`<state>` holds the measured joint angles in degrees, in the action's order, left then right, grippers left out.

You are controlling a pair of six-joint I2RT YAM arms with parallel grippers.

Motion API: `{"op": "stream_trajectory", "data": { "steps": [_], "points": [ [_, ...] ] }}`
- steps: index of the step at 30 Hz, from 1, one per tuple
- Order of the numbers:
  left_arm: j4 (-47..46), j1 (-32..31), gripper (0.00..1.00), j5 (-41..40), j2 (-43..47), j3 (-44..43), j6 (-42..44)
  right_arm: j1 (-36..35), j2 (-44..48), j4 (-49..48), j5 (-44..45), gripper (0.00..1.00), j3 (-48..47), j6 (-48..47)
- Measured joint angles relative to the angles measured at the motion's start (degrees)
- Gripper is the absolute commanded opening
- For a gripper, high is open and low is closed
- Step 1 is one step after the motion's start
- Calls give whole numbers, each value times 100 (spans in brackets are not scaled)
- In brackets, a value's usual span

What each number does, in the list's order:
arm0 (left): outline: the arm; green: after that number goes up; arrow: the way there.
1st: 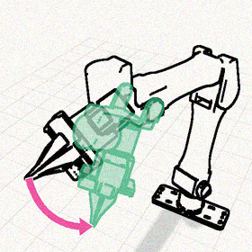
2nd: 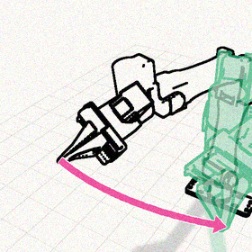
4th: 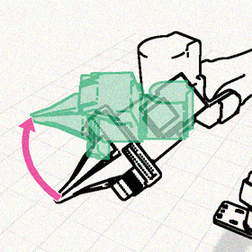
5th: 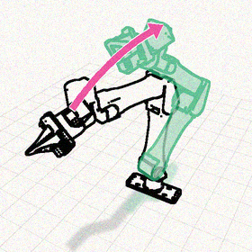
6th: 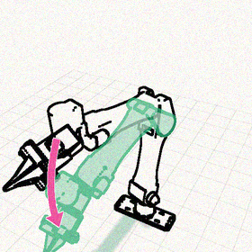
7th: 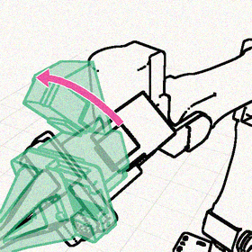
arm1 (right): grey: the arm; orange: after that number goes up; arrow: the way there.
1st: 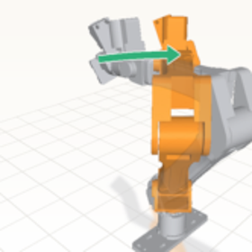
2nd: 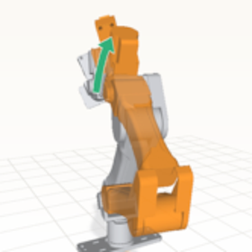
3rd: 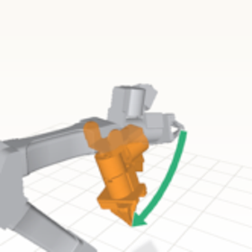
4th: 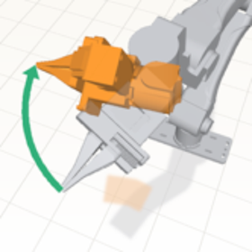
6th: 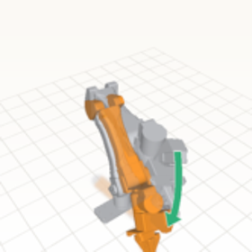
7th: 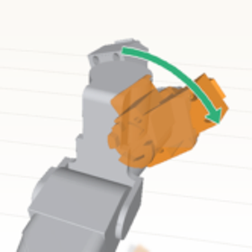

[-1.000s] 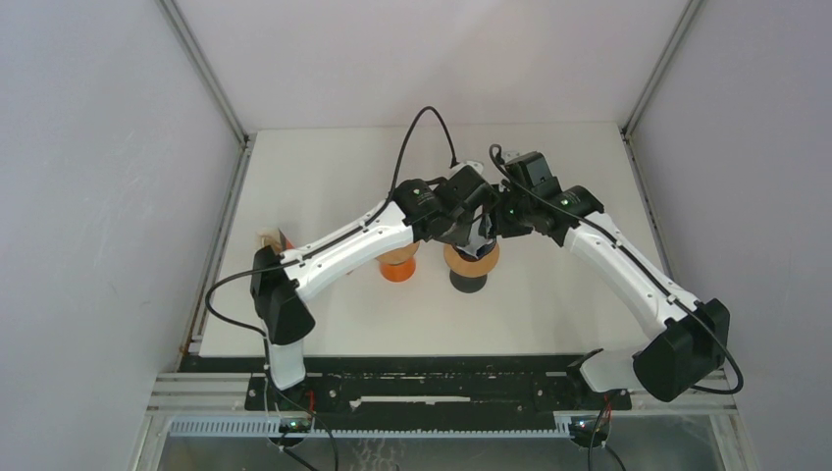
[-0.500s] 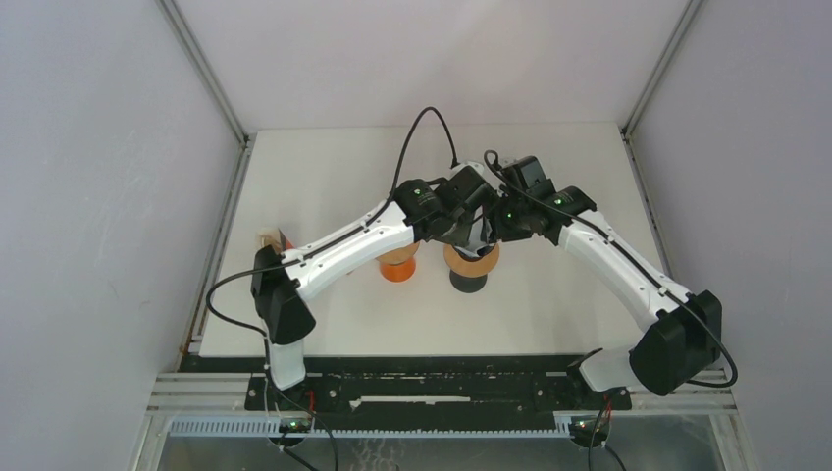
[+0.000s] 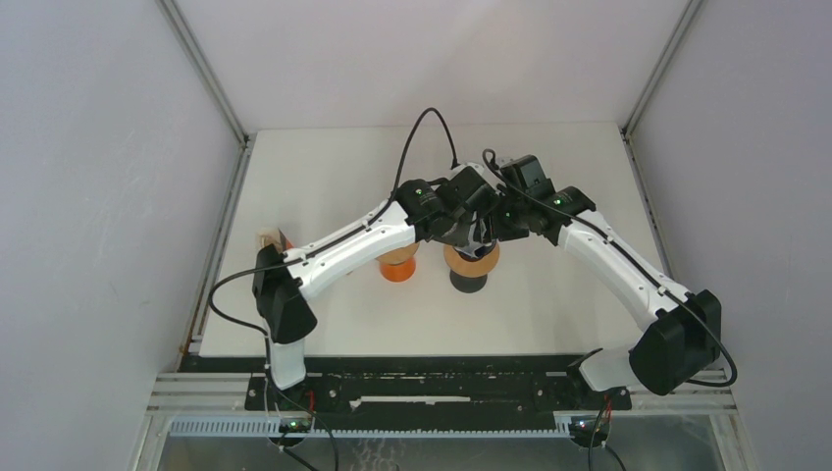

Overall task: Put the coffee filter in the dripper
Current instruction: Place the coffee filter in the coffee dripper.

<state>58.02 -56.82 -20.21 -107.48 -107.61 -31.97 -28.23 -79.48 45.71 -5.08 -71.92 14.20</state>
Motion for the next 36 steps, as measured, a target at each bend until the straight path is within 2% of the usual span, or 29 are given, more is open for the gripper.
{"op": "stream_trajectory", "data": {
  "steps": [15,23,36],
  "points": [
    [-63,11,33,-2,2,68,-11,0,-144,-144,-203,68,81,0],
    [-658,118,36,273,308,815,-170,-2,-177,-306,-46,68,210,-15],
    [-761,210,40,308,452,874,-216,-199,-177,-310,402,68,216,-142]
  ]
}}
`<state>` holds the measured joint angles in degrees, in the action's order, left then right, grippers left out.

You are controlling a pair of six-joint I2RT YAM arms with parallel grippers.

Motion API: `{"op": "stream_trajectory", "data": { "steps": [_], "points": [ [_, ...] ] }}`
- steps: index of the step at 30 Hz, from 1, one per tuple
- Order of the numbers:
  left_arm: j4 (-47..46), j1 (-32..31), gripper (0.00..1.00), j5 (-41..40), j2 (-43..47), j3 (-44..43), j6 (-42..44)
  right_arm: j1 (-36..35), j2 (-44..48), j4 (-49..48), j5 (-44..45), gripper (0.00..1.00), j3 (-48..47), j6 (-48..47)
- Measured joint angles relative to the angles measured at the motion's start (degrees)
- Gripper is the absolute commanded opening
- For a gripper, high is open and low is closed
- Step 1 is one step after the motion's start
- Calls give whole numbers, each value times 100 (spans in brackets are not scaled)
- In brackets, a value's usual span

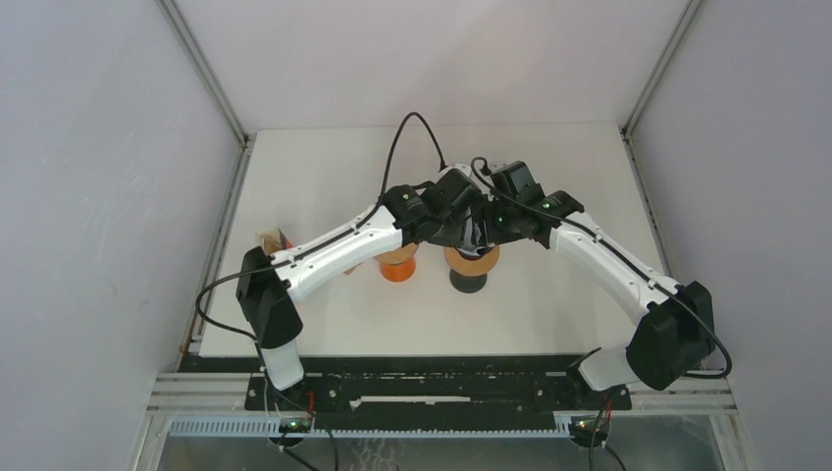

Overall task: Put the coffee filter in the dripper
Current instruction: Place the coffee filter in the coffee dripper.

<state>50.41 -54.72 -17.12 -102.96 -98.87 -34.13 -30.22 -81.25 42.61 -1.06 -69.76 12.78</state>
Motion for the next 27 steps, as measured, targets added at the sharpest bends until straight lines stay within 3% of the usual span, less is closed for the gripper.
{"op": "stream_trajectory", "data": {
  "steps": [27],
  "points": [
    [-37,17,40,50,188,249,-42,-278,-57,153,562,69,48,-225]
  ]
}}
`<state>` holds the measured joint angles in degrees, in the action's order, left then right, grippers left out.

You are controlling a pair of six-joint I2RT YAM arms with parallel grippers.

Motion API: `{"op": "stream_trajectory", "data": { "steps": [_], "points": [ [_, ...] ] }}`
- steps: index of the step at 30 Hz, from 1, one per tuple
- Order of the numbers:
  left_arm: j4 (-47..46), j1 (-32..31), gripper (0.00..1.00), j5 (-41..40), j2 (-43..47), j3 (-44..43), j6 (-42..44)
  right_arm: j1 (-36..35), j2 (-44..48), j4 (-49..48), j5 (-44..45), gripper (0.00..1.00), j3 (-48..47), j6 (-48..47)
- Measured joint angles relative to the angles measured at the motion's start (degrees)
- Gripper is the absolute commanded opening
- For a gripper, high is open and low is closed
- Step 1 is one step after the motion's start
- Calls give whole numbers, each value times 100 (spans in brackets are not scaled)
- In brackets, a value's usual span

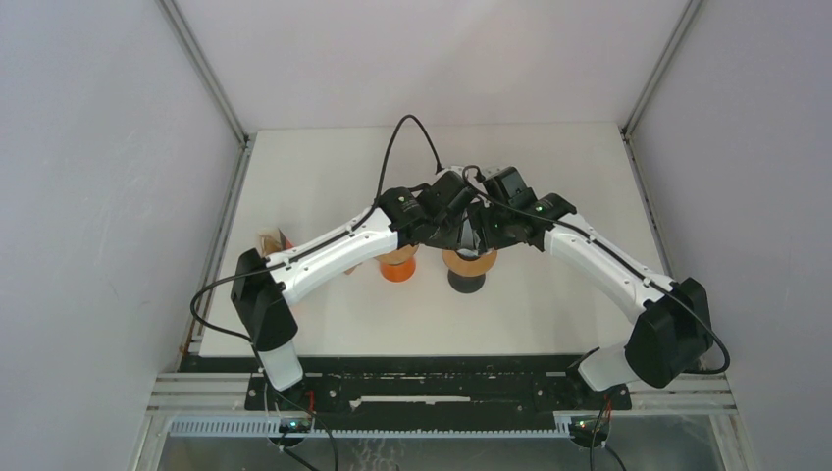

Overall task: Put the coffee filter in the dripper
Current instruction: Place the coffee filter in the coffee dripper.

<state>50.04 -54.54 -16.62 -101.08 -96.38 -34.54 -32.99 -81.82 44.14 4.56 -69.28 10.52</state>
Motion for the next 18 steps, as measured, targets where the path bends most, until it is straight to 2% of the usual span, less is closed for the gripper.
{"op": "stream_trajectory", "data": {
  "steps": [6,18],
  "points": [
    [0,0,40,-2,0,0,0,-4,-39,-2,0,69,0,0],
    [-20,-2,30,20,0,4,0,35,136,-24,-227,71,2,0]
  ]
}}
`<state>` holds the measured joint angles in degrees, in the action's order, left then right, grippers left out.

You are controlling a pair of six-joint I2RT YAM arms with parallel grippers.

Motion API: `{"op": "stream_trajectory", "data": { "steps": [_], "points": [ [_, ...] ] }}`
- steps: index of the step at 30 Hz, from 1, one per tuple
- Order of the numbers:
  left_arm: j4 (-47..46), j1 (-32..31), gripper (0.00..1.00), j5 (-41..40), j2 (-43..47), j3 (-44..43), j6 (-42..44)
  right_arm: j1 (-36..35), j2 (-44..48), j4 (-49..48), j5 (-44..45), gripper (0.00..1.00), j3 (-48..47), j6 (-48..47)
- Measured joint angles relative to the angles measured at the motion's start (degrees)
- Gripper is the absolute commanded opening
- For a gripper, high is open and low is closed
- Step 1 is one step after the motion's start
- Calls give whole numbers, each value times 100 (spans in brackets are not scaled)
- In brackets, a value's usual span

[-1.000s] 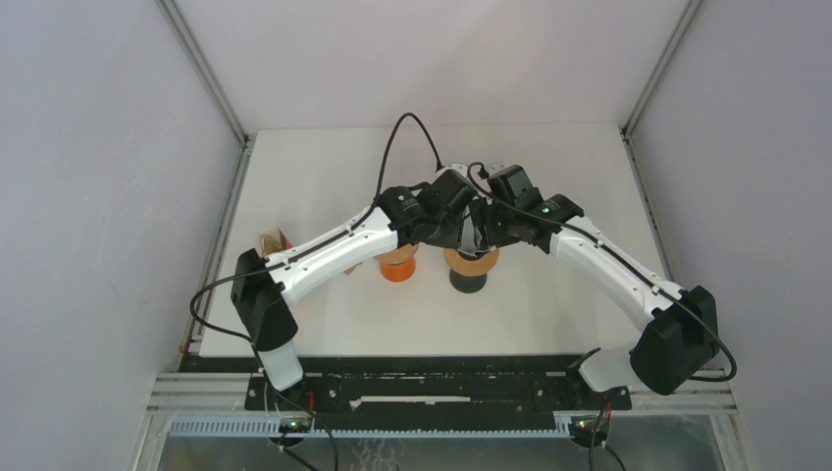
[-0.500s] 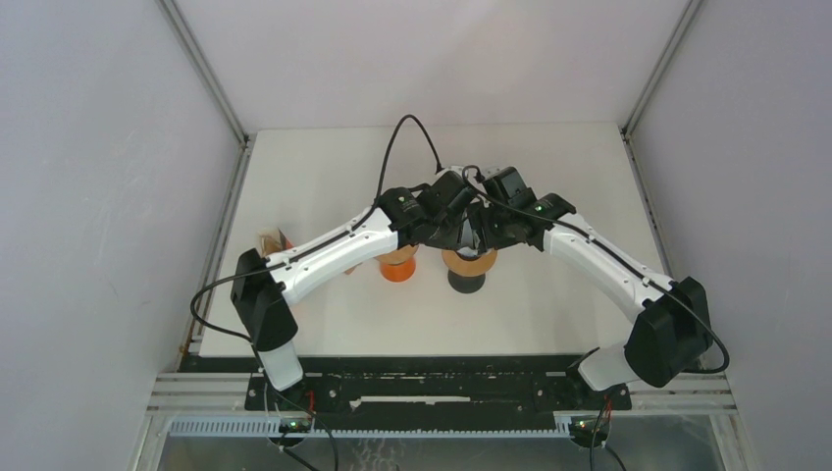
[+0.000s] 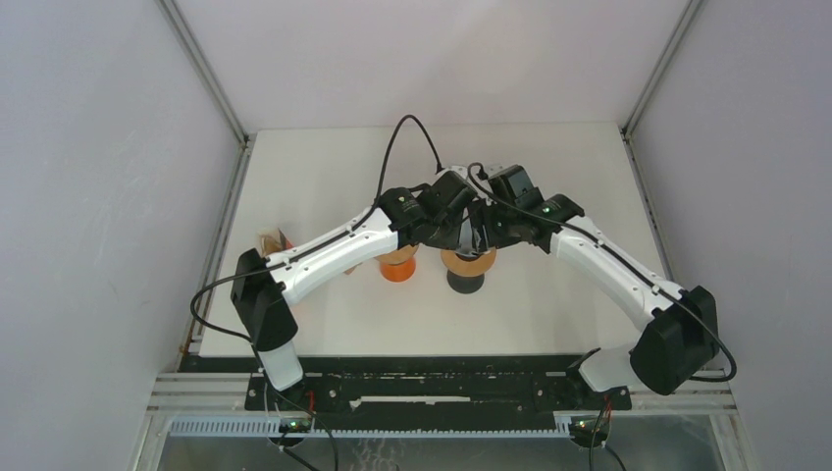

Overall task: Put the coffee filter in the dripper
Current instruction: Place the coffee filter in the coffee dripper.

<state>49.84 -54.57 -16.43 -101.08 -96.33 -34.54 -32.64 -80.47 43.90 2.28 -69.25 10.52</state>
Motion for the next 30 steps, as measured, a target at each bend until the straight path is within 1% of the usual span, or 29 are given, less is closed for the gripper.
{"op": "stream_trajectory", "data": {
  "steps": [6,12,30],
  "points": [
    [-2,0,30,20,0,0,0,149,271,-57,-269,71,0,4],
    [-2,0,30,35,-7,0,2,269,299,-63,-363,71,0,4],
    [9,0,36,17,-192,0,4,245,70,-61,-229,72,0,4]
  ]
}}
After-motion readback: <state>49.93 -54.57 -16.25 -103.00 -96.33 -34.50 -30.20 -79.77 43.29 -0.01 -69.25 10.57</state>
